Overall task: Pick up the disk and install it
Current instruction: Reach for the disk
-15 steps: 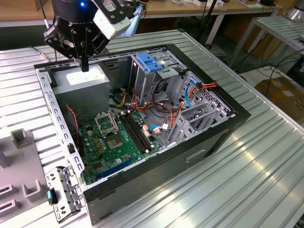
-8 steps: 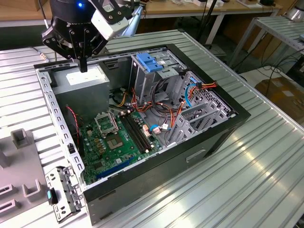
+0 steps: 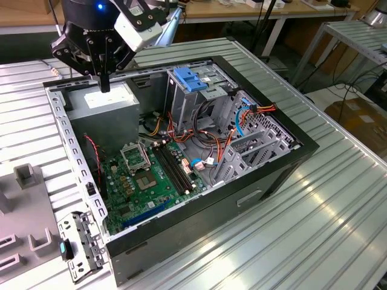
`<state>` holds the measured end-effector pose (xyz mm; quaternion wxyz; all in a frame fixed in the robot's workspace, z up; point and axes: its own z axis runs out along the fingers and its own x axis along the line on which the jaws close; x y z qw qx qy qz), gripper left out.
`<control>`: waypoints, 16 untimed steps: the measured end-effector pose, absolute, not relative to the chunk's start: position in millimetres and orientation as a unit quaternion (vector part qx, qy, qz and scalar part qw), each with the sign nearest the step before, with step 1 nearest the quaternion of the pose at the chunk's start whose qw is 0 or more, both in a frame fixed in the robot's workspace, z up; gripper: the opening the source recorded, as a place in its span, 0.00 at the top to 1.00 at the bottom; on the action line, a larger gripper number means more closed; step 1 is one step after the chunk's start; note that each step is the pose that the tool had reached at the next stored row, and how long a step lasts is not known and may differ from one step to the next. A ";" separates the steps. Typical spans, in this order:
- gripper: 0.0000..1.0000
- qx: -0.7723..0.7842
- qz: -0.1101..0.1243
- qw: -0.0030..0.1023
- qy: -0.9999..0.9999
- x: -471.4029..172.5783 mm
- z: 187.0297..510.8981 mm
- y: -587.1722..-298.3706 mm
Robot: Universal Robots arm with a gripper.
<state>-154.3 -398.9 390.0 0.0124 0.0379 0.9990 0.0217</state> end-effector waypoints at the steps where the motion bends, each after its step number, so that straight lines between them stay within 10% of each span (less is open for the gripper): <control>1: 0.89 0.038 0.022 0.012 0.999 -154.6 389.9 -398.9; 16: 0.89 0.038 0.022 0.012 0.999 -167.2 389.0 -396.9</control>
